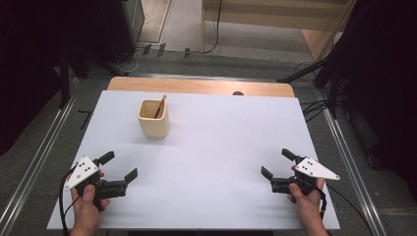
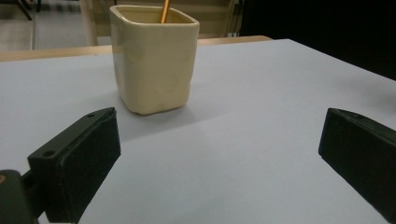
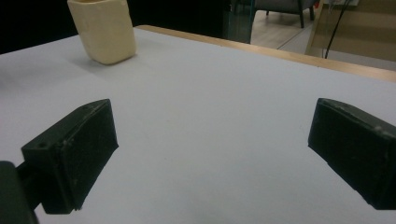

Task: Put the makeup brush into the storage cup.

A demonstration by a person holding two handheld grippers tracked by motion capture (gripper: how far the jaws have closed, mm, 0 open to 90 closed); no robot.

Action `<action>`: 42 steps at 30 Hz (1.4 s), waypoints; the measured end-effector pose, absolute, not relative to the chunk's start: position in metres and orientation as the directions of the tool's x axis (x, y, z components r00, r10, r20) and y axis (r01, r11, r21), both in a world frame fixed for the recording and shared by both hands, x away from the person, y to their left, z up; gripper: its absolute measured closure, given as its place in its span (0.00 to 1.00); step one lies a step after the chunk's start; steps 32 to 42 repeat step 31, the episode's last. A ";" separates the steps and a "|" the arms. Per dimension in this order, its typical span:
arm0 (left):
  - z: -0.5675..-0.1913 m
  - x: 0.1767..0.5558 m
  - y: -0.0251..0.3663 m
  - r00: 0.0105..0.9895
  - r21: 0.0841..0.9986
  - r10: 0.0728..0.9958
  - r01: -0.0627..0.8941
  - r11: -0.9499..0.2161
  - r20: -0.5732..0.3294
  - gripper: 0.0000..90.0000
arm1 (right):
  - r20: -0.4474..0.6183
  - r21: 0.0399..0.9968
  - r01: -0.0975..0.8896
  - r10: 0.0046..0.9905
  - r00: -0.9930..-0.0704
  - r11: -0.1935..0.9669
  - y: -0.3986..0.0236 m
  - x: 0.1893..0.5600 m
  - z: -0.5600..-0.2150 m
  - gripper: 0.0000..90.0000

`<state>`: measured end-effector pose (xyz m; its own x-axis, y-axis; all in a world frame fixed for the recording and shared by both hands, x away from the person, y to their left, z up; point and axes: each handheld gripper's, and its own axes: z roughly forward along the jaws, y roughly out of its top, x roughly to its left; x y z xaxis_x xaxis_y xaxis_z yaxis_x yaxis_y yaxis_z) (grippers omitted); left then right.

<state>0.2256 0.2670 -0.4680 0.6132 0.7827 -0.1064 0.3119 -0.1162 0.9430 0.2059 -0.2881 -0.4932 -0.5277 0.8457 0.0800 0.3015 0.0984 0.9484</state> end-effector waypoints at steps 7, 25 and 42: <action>-0.469 0.215 0.276 0.604 0.945 0.792 0.304 -0.122 -0.092 0.00 | 0.081 0.948 0.304 0.848 -0.523 0.097 -0.289 0.206 -0.493 0.02; -0.470 0.218 0.285 0.598 0.945 0.795 0.306 -0.116 -0.096 0.00 | 0.079 0.946 0.308 0.851 -0.520 0.100 -0.288 0.206 -0.495 0.02; -0.471 0.220 0.284 0.600 0.944 0.794 0.309 -0.115 -0.100 0.00 | 0.075 0.946 0.307 0.851 -0.519 0.104 -0.287 0.207 -0.496 0.02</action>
